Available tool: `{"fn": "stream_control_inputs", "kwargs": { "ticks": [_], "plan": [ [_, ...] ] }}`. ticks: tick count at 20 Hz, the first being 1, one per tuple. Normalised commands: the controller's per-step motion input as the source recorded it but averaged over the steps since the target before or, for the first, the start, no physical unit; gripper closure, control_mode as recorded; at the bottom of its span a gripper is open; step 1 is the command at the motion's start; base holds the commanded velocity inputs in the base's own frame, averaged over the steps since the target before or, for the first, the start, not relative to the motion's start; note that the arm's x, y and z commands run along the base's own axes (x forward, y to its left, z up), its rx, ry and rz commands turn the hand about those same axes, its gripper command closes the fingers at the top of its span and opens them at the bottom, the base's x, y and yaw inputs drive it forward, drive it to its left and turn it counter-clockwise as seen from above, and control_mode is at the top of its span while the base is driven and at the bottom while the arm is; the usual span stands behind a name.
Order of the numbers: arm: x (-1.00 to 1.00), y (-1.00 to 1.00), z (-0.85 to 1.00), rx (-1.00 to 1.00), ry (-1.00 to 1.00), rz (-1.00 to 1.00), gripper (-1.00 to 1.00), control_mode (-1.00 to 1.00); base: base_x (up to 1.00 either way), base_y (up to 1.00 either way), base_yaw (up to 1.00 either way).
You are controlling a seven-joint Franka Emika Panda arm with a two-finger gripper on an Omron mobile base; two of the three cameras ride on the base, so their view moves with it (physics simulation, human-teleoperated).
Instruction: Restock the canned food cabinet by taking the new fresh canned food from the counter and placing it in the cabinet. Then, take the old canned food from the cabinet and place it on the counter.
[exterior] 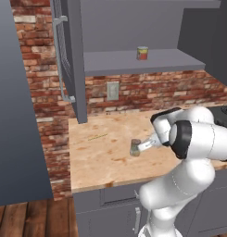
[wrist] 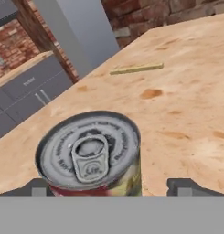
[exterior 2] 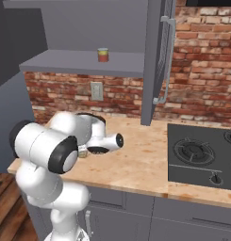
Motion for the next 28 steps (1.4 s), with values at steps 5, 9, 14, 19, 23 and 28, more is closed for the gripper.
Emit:
{"fn": "stream_control_inputs", "kwargs": {
  "ticks": [5,9,14,19,23,28],
  "plan": [
    [-0.29,0.0,0.7,0.0,-0.08,0.0,-1.0,-1.0,0.0,0.0,0.0],
    [-0.62,0.06,0.98,0.0,-0.19,0.0,-1.0,-1.0,0.0,0.0,0.0],
    [-0.8,0.28,1.0,0.0,-0.28,0.03,-1.0,-1.0,0.0,0.0,0.0],
    [-0.82,0.5,1.0,0.0,-0.28,0.02,-1.0,-1.0,0.0,0.0,0.0],
    [-0.87,0.64,1.0,0.0,-0.27,0.01,-1.0,-1.0,0.0,0.0,0.0],
    [-0.96,0.28,1.0,-0.07,-0.16,0.01,-1.0,-1.0,0.0,0.0,0.0]
  ]
}}
